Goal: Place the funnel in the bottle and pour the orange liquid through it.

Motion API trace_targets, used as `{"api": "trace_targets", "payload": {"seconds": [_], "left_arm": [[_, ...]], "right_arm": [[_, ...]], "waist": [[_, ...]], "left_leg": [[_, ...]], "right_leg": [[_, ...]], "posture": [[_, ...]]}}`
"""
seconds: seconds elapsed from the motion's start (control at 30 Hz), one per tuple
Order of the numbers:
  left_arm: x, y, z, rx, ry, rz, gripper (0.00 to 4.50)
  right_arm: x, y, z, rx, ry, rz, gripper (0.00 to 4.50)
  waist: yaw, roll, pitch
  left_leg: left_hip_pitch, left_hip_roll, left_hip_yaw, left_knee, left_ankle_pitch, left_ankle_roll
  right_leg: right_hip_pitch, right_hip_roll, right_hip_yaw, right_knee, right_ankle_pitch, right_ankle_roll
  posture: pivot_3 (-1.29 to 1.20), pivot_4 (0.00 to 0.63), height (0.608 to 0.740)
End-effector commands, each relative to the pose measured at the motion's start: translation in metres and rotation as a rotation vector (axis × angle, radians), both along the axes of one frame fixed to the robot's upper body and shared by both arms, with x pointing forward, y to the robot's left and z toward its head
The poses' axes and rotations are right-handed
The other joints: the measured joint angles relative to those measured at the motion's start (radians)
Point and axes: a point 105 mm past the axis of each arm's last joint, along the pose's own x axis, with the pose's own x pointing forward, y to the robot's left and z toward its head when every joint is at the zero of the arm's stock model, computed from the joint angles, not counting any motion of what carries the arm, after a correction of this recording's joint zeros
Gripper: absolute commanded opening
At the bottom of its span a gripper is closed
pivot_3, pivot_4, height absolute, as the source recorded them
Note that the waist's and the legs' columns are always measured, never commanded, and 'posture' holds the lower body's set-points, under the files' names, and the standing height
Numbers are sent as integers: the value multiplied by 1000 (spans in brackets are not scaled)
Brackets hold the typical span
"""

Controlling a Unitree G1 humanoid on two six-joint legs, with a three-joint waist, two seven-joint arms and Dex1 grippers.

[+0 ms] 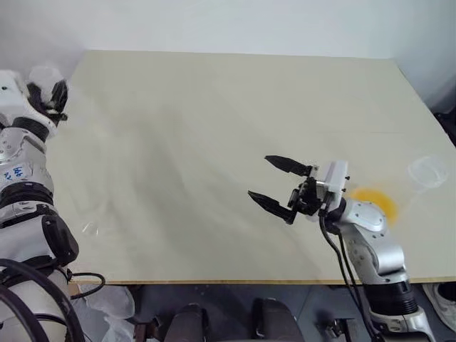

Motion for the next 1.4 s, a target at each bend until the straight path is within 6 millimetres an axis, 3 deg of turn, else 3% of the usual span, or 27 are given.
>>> {"api": "trace_targets", "payload": {"seconds": [0.03, 0.3, 0.43, 0.53, 0.7, 0.8, 1.03, 1.23, 1.4], "left_arm": [[-8, -74, 11, 178, -30, -375, 2319], [-46, -212, -63, 472, 168, -967, 2319], [-48, -250, -76, 483, 158, -1064, 2319], [-48, -266, -86, 524, 159, -1103, 2319], [-41, -277, -89, 511, 147, -1113, 2319], [-47, -282, -92, 519, 155, -1171, 2319], [-48, -282, -88, 465, 172, -1191, 4481], [-47, -260, -78, 444, 170, -1179, 4481], [-48, -230, -67, 463, 112, -1133, 4481]], "right_arm": [[-15, -21, 17, -14, -65, -67, 4500], [-48, -61, 11, -99, -9, -230, 4500], [-61, -72, 3, -110, 26, -300, 4500], [-66, -73, 4, -99, 25, -334, 4500], [-73, -67, 2, -77, 33, -351, 4500], [-74, -65, 0, -67, 40, -361, 4500], [-70, -64, 2, -63, 31, -359, 4500], [-66, -63, 3, -68, 30, -335, 4500], [-61, -59, 0, -76, 42, -290, 4500]], "waist": [[8, 0, 0], [14, 0, 0], [21, 0, 0], [19, 0, 0], [20, 0, 0], [25, 1, 0], [34, 0, 0], [36, 1, 0], [35, 1, 0]], "left_leg": [[-1, -1, 0, 0, 0, 0], [-1, 1, 1, -1, 0, 0], [-2, 0, 2, 2, 0, 0], [-1, 1, 4, 2, 0, 0], [0, 1, 5, 2, 0, 0], [-1, 1, 5, 3, 0, 0], [-1, 1, 5, 3, 0, 0], [-1, 1, 5, 3, 0, 0], [-1, 1, 4, 4, 0, 0]], "right_leg": [[0, 0, 0, 0, 0, 0], [-1, 1, 0, 0, 0, 0], [-1, 0, 1, -1, 0, 0], [-1, 1, 3, -1, 0, 0], [-1, 1, 3, -1, 0, 0], [0, 1, 3, -1, 0, 0], [0, 1, 3, -2, 0, 0], [-1, 1, 3, -2, 0, 0], [-1, 1, 2, -1, 0, 0]], "posture": [[0, 150, 740], [0, 150, 740], [0, 150, 740], [0, 150, 740], [0, 150, 740], [0, 150, 740], [0, 150, 740], [0, 150, 740], [0, 150, 740]]}}
